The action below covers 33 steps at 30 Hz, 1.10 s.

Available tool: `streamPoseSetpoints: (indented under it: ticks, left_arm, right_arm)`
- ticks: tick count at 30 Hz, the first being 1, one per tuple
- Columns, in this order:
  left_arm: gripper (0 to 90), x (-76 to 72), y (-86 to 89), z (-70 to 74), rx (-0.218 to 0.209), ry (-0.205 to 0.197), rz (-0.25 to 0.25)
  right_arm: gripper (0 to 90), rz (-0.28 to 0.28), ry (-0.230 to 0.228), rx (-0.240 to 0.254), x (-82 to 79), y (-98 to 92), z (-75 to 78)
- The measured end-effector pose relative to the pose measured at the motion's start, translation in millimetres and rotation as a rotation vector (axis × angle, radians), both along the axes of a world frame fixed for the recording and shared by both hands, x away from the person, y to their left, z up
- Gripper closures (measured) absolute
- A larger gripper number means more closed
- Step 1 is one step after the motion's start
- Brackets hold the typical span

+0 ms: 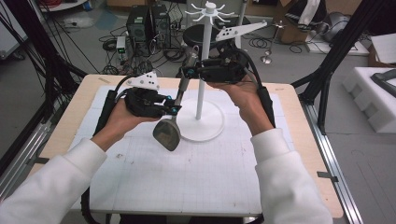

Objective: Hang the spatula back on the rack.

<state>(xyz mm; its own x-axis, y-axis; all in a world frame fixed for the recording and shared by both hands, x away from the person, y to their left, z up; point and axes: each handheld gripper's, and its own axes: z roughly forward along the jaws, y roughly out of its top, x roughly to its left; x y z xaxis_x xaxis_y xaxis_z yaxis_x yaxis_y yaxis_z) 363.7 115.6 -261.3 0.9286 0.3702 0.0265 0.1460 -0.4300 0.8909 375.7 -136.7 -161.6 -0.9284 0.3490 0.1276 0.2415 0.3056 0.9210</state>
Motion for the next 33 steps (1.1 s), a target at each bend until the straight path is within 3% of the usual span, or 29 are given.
streamPoseSetpoints:
  ticks: [3,5,9,14,16,25,33]
  left_arm:
    - [61.3,0.8,4.3,1.2,-0.003,0.015,0.006]
    - [48.7,0.5,6.6,0.5,-0.009,0.016,0.007]
    - [29.2,-1.9,16.8,-2.1,-0.05,0.038,-0.004]
    - [9.0,-8.6,36.1,-5.1,-0.086,0.038,0.036]
    - [1.7,-12.0,43.5,-6.1,-0.08,0.031,0.051]
    - [1.7,-28.0,82.5,-18.3,-0.137,0.01,0.073]
    - [1.7,-45.9,113.1,-42.3,-0.166,0.008,0.114]
  right_arm:
    - [75.1,-0.009,0.003,-0.028,0.5,-0.9,-0.9]
    - [75.2,-0.009,-0.002,-0.047,0.8,-2.2,-1.2]
    - [75.2,-0.013,-0.002,-0.034,2.1,-7.0,-0.2]
    - [75.2,-0.019,0.004,-0.033,6.1,-13.3,1.6]
    - [75.2,-0.017,-0.012,-0.046,8.2,-14.8,2.2]
    - [75.2,-0.019,-0.012,-0.056,13.8,-18.4,7.7]
    - [75.2,-0.033,-0.03,-0.058,20.3,-23.9,15.7]
